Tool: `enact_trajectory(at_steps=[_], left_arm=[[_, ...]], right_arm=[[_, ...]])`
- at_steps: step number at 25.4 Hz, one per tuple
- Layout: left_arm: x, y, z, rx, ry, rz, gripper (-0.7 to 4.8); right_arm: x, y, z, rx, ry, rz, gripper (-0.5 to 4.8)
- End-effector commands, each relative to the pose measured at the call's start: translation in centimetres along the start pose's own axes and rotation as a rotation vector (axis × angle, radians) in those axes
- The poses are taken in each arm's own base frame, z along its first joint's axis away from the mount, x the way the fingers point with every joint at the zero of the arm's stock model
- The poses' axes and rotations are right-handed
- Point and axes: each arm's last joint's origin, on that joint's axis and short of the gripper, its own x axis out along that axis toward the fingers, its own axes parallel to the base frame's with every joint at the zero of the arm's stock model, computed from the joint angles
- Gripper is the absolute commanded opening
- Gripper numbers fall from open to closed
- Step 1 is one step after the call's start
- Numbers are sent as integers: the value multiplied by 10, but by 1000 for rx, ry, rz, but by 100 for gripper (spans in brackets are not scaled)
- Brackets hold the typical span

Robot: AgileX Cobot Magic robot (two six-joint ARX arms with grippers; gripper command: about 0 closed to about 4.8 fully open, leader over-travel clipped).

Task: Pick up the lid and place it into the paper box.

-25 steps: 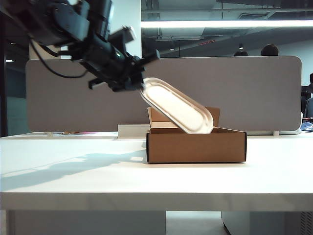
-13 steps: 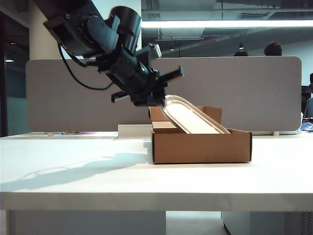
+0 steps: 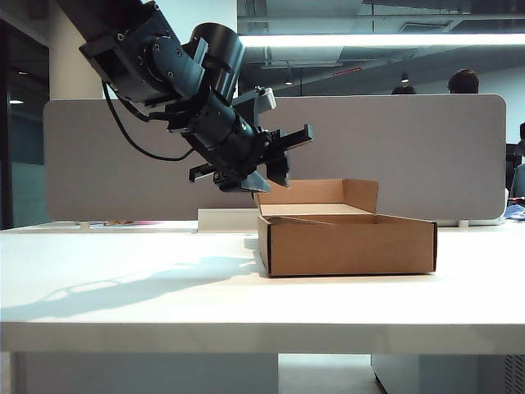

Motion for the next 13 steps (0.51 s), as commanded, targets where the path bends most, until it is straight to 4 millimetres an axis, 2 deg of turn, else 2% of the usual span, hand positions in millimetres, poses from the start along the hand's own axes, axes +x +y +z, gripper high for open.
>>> enact_trajectory(at_steps=[1, 3, 5, 7, 8, 9, 11, 12, 13], left_arm=[[-1, -1, 3, 13, -11, -7, 242], [-3, -1, 5, 55, -10, -5, 282], [-10, 2, 13, 96, -4, 9, 282], [-22, 7, 25, 91, -6, 44, 246], [-26, 9, 30, 89, -8, 58, 208], [-33, 12, 36, 85, -10, 77, 142], [-44, 18, 46, 89, -9, 108, 46], [-51, 22, 52, 96, -8, 131, 16], [-57, 25, 57, 104, -7, 151, 12]], right_arm=[[0, 0, -1, -3, -4, 4, -5], [0, 0, -1, -3, -4, 4, -5], [0, 0, -1, -4, -4, 2, -5], [0, -1, -1, -4, -9, -35, -6], [0, -2, -1, -4, -12, -54, -6], [0, -3, -1, -4, -16, -82, -5], [0, -4, 0, -7, -23, -132, -6], [0, -5, 0, -8, -27, -164, -5], [0, -6, 0, -8, -30, -191, -5]])
